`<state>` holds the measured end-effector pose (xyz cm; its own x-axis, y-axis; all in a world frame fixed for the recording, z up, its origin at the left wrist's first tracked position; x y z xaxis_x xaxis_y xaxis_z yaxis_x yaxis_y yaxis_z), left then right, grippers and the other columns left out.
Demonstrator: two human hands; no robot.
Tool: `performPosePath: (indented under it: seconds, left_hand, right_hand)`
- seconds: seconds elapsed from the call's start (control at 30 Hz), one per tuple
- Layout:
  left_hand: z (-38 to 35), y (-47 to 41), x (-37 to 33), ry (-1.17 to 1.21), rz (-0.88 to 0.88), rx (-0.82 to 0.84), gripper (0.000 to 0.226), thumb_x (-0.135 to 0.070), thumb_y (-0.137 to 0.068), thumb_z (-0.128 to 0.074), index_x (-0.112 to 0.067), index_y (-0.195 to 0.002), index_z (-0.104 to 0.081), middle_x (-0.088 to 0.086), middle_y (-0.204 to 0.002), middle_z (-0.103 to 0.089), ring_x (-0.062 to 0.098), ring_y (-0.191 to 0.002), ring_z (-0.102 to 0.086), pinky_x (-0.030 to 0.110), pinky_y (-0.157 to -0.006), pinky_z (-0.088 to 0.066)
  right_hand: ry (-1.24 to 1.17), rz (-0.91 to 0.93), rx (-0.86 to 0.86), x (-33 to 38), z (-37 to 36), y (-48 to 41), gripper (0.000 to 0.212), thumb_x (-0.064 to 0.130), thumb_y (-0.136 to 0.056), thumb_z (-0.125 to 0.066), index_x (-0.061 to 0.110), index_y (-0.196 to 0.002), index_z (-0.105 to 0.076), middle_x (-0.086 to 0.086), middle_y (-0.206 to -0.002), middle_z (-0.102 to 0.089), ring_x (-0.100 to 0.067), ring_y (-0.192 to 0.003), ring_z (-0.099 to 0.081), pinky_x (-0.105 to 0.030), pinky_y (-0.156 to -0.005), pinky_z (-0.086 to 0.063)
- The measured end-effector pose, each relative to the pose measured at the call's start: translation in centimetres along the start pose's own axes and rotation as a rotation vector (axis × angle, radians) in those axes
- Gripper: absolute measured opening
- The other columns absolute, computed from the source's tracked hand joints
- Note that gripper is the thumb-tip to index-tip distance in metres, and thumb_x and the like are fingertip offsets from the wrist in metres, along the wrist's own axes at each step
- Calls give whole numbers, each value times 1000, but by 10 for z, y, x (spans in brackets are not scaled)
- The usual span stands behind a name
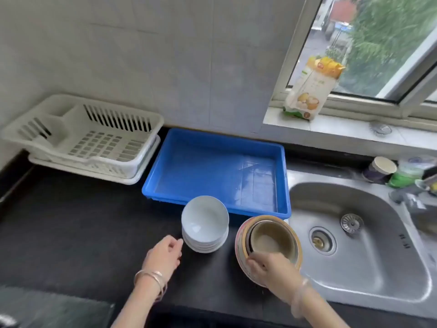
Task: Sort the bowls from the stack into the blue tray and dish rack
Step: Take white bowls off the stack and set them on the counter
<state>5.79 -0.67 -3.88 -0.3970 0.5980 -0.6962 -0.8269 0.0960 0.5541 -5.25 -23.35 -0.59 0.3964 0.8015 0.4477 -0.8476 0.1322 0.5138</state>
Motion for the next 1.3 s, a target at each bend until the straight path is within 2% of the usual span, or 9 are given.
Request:
performPosePath:
  seconds: [0.1,0.17,0.33,0.47,0.7,0.9,1.0,1.1,1.3]
  left_hand:
    - [10,-11,-23,46,-136,-106,10,-29,-90,-52,-22,-96,-55,-4,-88,-65,19,-75,-66,40,-81,-55]
    - [7,-14,-35,57,-150,-100,23,-25,-90,-52,-23,-113,-55,-4,-98,-62,16,-77,-66,39,-80,-56]
    - [2,-20,-37,64,-138,-113,29,-14,-87,-54,-20,-115,-56,2,-108,-64,23,-96,-63,45,-88,-54]
    - [-2,-21,-33,85,-133,-112,30,-13,-88,-53,-20,-117,-55,3,-111,-62,23,-101,-61,46,-89,-53]
    - [-2,-24,-23,284,-123,-151,20,-8,-91,-50,-15,-106,-62,4,-97,-64,10,-82,-63,22,-70,-52]
    - [-6,-26,-17,299,-71,-140,24,-10,-91,-50,-12,-112,-63,6,-99,-66,11,-82,-65,26,-77,-53]
    - [-7,-30,-20,222,-36,-162,24,-15,-89,-56,-12,-111,-63,3,-98,-66,13,-79,-65,31,-80,-54]
    - [-7,-31,-32,37,-42,-229,9,-19,-85,-61,-17,-94,-61,-1,-88,-63,20,-80,-65,35,-78,-54]
    - [-8,-28,-45,-169,-66,-361,7,-13,-85,-59,-15,-80,-54,-1,-78,-59,11,-66,-51,20,-53,-35]
  right_hand:
    - [-73,-2,-229,19,34,-39,21,36,-94,-44,25,-102,-59,0,-89,-70,-20,-80,-62,-31,-72,-48]
    - [-119,-33,-256,31,44,-65,25,38,-93,-45,21,-106,-58,-5,-91,-71,-25,-85,-63,-33,-75,-48]
    - [-100,-108,-241,43,33,-100,30,39,-89,-52,13,-105,-56,-10,-102,-67,-32,-96,-59,-32,-73,-41]
    - [-21,-92,-272,52,33,-107,17,22,-89,-50,8,-98,-51,-17,-99,-64,-36,-90,-57,-31,-65,-36]
    - [67,-8,-367,63,43,-103,12,11,-92,-38,6,-91,-49,-23,-93,-64,-35,-74,-47,-30,-60,-30]
    - [-66,12,-478,55,57,-94,23,18,-94,-43,4,-92,-62,-17,-88,-69,-37,-85,-58,-28,-61,-32]
    - [-218,-24,-542,43,72,-86,20,19,-90,-49,6,-85,-64,-16,-78,-69,-36,-78,-60,-28,-64,-39]
    - [-289,-14,-544,36,80,-83,18,19,-89,-52,9,-84,-65,-15,-74,-69,-33,-71,-64,-29,-67,-47]
    - [-301,2,-512,28,81,-80,15,19,-90,-54,9,-83,-63,-8,-68,-64,-26,-59,-64,-18,-52,-42]
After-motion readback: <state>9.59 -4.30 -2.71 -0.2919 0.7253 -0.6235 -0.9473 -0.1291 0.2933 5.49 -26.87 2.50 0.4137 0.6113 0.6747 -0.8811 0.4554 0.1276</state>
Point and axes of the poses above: each hand's wrist, its own y-axis away from the middle knuckle, its own z-axis out of the back of the hand, x = y × z, the point moved 7 cm from there along -y, towards the middle knuckle
